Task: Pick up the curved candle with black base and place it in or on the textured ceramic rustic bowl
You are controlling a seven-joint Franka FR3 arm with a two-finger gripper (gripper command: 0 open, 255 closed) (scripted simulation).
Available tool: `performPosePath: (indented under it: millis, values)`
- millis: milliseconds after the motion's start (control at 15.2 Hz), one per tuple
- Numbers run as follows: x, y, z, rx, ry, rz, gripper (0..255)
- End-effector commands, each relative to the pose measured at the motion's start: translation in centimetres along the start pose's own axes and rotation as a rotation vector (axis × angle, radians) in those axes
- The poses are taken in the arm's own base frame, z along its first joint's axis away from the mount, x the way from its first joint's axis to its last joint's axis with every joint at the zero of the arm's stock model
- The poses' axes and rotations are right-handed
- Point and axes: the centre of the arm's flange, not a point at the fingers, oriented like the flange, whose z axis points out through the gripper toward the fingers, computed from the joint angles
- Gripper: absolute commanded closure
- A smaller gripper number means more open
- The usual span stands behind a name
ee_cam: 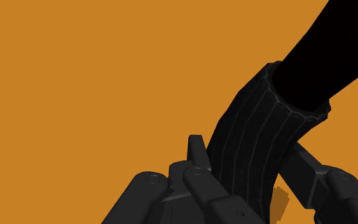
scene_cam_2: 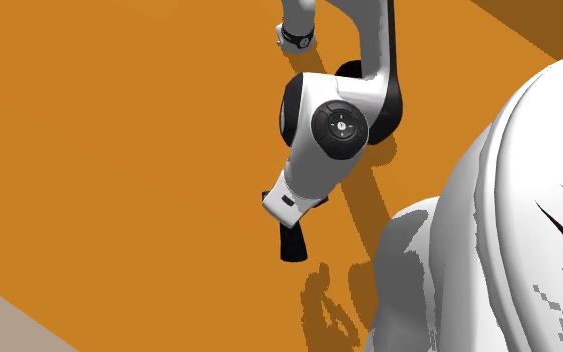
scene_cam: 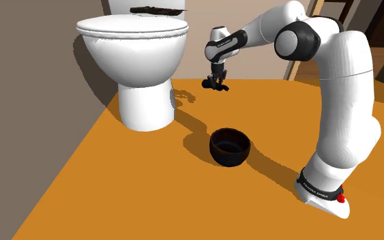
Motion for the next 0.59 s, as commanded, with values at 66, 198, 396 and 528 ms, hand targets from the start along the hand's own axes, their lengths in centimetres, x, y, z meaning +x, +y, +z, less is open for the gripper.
performPosePath:
  millis: [66,198,396,528]
  values:
    - [0.1,0.1,-1.7,0.0,0.0,0.0,255]
    - [0.2,0.3,-2.7,0.0,0.0,0.0,255]
    - [0.2,0.5,-4.3,0.0,0.0,0.0,255]
    - [0.3,0.7,-5.3,0.0,0.0,0.0,255]
